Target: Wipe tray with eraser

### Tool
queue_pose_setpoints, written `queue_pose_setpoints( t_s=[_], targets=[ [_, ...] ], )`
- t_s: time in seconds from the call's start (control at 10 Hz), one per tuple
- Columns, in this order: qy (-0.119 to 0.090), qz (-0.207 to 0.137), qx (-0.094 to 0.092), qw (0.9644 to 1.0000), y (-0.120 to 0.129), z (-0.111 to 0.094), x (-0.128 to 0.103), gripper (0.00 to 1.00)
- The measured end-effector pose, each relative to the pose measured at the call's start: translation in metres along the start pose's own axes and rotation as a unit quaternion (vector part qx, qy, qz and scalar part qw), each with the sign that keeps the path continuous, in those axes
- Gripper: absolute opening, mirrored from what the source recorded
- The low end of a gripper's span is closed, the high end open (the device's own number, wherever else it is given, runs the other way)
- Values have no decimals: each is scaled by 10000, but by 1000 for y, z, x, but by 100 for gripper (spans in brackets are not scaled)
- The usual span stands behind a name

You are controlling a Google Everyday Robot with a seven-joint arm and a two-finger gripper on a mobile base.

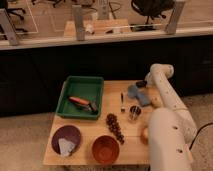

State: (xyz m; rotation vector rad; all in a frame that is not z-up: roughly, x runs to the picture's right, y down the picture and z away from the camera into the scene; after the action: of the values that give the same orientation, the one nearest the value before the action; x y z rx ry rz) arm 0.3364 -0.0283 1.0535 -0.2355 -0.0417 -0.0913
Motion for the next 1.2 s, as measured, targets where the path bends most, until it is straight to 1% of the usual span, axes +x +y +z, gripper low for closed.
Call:
queue_pose_setpoints(
  t_s=[0.2, 0.4, 0.8, 1.0, 1.1, 1.2],
  targets=[
    [-51, 29, -7, 10000, 1, -5, -1, 15],
    [-125, 54, 29, 9999, 2, -23, 0, 15],
    [-218, 50, 311, 9993, 3, -92, 2, 15],
    [-250, 15, 460, 9986, 9, -119, 3, 15],
    [-307, -24, 559, 9980, 10, -133, 0, 15],
    [-398, -92, 633, 9972, 11, -142, -10, 15]
  ],
)
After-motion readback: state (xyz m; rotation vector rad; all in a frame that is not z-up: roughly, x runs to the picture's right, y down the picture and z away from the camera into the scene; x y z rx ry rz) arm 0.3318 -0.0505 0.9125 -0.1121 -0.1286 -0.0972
